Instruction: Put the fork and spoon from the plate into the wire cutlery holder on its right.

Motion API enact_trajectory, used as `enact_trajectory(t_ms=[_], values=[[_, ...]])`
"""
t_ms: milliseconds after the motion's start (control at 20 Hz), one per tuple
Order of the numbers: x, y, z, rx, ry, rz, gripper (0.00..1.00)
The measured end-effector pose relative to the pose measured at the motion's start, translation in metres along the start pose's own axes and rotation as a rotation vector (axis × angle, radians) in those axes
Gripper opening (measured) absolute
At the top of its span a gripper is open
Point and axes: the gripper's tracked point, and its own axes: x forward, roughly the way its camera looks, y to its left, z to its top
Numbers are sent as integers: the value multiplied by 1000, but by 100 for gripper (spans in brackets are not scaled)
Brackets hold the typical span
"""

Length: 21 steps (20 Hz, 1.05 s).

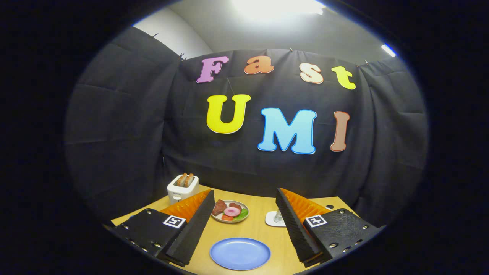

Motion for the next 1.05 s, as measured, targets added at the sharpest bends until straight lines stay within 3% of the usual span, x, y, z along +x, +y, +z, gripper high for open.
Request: enact_trajectory(t_ms=[200,500,1050], values=[[-18,10,-12,36,2,5,98],[-26,25,11,31,-79,51,98],[-29,8,7,3,-57,-15,98]])
